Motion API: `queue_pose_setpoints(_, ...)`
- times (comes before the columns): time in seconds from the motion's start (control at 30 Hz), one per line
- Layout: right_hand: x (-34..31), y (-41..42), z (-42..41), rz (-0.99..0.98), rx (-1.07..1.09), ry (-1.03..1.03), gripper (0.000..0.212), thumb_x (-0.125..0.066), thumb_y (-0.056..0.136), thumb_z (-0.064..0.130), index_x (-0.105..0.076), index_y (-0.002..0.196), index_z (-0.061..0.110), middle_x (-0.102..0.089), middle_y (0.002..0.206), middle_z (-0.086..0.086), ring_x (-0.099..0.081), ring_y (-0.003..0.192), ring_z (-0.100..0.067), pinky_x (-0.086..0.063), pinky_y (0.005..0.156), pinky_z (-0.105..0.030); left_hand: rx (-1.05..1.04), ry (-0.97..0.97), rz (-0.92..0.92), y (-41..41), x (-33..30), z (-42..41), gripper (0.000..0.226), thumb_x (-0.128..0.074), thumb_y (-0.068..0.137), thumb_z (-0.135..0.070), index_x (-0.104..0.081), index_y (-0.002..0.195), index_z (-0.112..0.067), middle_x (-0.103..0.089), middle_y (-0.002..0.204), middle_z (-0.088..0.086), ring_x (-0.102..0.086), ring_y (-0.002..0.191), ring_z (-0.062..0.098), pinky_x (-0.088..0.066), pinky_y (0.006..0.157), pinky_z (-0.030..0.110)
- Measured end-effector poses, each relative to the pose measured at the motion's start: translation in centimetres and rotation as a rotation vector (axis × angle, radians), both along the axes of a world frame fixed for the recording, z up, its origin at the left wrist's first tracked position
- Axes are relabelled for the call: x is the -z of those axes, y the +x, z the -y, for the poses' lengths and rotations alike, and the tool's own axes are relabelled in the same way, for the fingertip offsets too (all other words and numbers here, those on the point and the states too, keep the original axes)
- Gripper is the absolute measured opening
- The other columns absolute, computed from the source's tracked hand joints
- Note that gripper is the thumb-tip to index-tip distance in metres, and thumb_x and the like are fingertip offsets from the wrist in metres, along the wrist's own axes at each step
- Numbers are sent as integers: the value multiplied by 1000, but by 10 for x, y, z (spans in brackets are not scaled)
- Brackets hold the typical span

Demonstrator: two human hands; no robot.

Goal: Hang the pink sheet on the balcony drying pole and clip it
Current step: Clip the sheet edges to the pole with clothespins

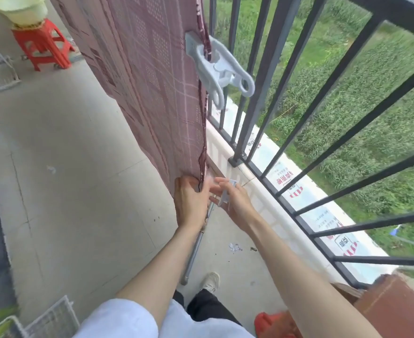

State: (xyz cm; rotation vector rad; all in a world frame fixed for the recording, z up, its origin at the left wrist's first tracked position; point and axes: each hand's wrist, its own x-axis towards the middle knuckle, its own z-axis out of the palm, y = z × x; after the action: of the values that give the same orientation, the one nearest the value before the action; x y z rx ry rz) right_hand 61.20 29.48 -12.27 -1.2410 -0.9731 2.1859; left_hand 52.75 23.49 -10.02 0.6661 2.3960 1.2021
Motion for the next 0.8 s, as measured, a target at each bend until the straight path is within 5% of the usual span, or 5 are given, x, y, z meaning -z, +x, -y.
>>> queue_pose_setpoints(0.17, 7, 9, 10, 36, 23, -39, 11, -48, 93, 16, -56, 98, 11, -68, 84, -10, -66, 76, -19, -55, 73, -33, -121, 13, -46, 8, 3, -8, 25, -55, 88, -25, -55, 80, -1, -63, 90, 18, -56, 89, 35, -31, 71, 29)
queue_pose_setpoints(0.3, 9, 15, 25, 164, -41, 3, 23, -47, 94, 25, -46, 74, 14, -54, 63, -7, -46, 45, -12, -34, 48, -23, -85, 55, -83, 6, 3, -3, 27, -58, 87, -21, -52, 72, 0, -64, 77, 18, -56, 76, 33, -31, 66, 28)
queue_pose_setpoints(0.57, 18, 14, 41, -127, 122, -366, 16, -39, 91, 0, -53, 84, 5, -52, 73, -9, -47, 54, -10, -35, 46, -15, 6, 32, -70, 4, -7, 9, 31, -55, 90, -25, -52, 65, -7, -56, 65, 6, -47, 68, 25, -26, 60, 23)
queue_pose_setpoints(0.67, 15, 19, 44, -233, 116, -416, 12, -45, 93, 7, -56, 93, 4, -62, 80, -10, -57, 65, -13, -48, 61, -17, 40, 4, -103, 0, -11, 8, 35, -55, 90, -24, -53, 65, 1, -59, 65, 16, -47, 67, 29, -24, 59, 24)
queue_pose_setpoints(0.8, 11, 25, 47, -375, -2, -562, 17, -48, 93, 20, -54, 103, 7, -71, 85, -13, -62, 53, -13, -51, 50, -17, 75, -24, -69, -6, -12, 10, 29, -56, 89, -26, -54, 66, -8, -59, 69, 7, -51, 72, 25, -26, 61, 22)
